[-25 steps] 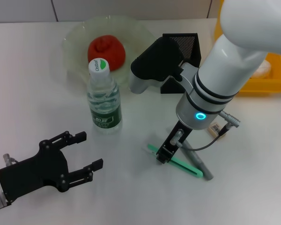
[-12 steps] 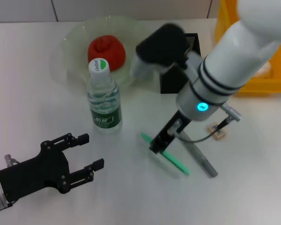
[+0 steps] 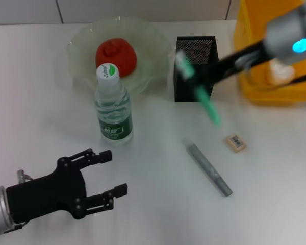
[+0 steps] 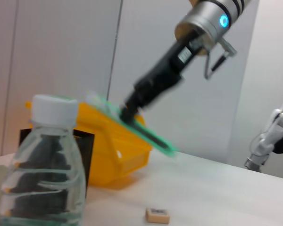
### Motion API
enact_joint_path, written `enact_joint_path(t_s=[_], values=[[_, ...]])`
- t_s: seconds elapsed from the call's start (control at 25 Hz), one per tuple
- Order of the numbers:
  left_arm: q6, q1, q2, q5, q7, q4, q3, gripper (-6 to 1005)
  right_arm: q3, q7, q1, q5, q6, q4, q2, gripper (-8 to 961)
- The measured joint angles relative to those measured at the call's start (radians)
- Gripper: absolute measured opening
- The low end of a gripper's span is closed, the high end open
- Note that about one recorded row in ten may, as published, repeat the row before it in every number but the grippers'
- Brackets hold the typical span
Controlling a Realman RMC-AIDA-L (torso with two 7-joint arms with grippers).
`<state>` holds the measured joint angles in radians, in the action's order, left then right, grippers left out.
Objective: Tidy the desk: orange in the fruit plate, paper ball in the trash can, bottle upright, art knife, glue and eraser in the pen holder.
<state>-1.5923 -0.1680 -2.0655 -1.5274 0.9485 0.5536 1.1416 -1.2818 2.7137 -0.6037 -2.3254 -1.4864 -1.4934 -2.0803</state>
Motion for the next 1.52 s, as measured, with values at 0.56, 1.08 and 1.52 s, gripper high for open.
enact_joint_path(t_s=[0.56, 1.08, 1.52], values=[[0.01, -0.053, -0.003, -0.004, 0.001, -0.038, 0.005, 798, 0.07, -1.294, 0.302, 1.106, 0.389, 0.342, -0.003, 148], [0.02, -0.079, -0.001, -0.003, 0.001, -0.061, 0.011, 798, 0.088, -1.746, 0.119, 1.282, 0.348, 0.932, -0.001, 192], [0.02, -0.073, 0.001, -0.004, -0.001, -0.061, 0.012, 798, 0.099, -1.831, 0.113, 1.285, 0.336, 0.999, -0.005, 229]])
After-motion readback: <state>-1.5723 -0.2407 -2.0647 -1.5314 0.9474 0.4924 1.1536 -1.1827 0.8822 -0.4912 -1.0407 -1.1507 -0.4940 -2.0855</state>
